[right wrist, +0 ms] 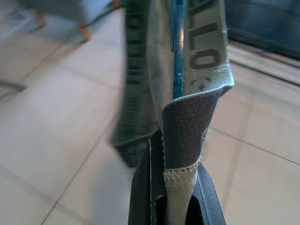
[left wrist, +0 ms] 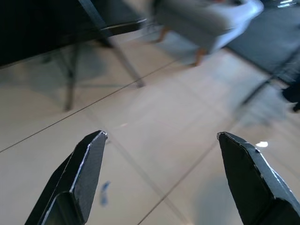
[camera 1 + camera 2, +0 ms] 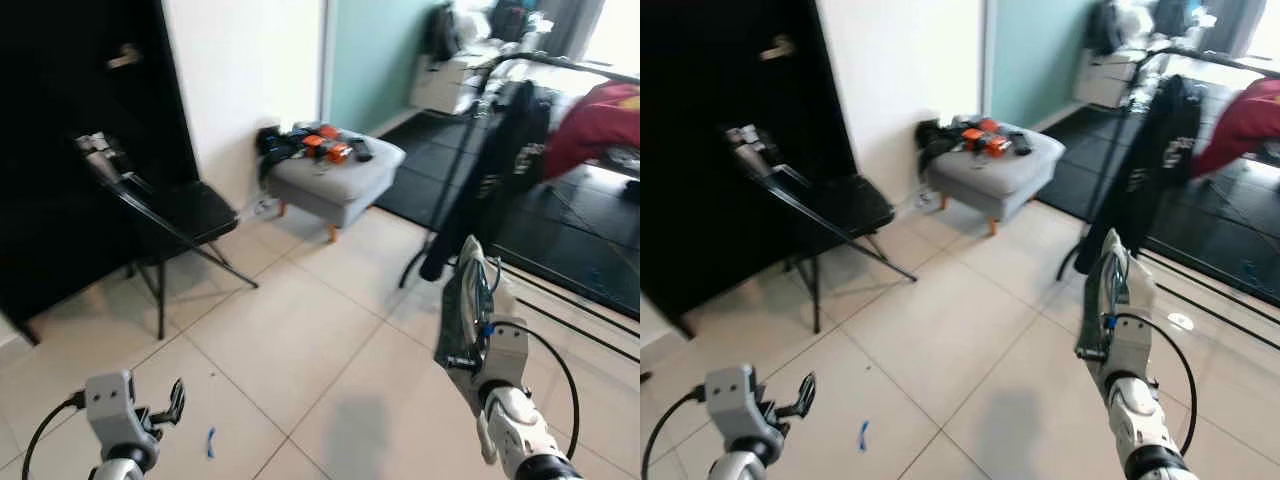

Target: Hang hanger

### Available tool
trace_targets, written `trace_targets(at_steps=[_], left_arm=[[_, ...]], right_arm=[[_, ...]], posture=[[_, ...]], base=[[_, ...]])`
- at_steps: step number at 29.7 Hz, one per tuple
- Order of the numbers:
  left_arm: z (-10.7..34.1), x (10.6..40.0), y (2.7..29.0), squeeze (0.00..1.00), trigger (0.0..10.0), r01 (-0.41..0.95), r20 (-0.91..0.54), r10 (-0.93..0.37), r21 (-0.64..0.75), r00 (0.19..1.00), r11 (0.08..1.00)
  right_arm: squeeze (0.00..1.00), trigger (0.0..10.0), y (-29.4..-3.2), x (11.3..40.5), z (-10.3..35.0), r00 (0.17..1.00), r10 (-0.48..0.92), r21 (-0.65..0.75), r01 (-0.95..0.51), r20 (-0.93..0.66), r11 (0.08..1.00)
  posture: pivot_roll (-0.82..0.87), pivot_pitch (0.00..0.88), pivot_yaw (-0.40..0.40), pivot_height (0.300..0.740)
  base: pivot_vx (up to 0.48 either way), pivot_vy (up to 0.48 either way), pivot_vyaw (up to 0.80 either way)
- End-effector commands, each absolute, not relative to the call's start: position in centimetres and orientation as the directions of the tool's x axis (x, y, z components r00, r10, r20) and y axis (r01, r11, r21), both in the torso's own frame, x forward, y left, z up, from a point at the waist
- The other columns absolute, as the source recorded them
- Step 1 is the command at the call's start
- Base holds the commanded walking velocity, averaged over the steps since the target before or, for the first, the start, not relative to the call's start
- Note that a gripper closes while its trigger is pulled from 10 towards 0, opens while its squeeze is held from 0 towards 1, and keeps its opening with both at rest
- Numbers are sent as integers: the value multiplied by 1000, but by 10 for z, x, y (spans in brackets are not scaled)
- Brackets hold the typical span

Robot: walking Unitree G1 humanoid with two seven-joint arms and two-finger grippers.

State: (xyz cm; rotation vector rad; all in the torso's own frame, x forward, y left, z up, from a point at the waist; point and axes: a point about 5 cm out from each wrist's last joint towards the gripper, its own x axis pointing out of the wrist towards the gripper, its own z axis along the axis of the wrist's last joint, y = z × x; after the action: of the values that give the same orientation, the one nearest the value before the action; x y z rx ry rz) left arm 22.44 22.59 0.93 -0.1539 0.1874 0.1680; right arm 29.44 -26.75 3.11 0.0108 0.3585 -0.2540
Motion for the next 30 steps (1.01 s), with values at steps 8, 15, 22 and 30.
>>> trace_targets(at_steps=[8, 15, 22, 30], left_arm=[[9, 228, 222, 0, 10000, -163, -211, 135, -122, 968, 979], [13, 236, 222, 0, 10000, -136, -212, 110, -109, 971, 985], [11, 234, 228, 0, 10000, -156, -218, 128, -117, 967, 981], [8, 227, 233, 0, 10000, -160, -228, 131, -113, 965, 981]], right_arm=[[0, 10000, -261, 300, 33, 911, -220, 18, 241, -350, 970], [0, 10000, -257, 305, 34, 909, -215, 30, 241, -356, 970], [0, 10000, -255, 304, 33, 917, -217, 53, 248, -335, 967], [0, 10000, -255, 302, 32, 922, -217, 54, 247, -320, 968]], posture=[[-69, 0, 12, 740], [-62, 0, 11, 740], [-56, 0, 29, 740], [-53, 0, 27, 740]], base=[[0, 0, -788], [367, 0, -788], [480, 0, -739], [480, 0, -109]])
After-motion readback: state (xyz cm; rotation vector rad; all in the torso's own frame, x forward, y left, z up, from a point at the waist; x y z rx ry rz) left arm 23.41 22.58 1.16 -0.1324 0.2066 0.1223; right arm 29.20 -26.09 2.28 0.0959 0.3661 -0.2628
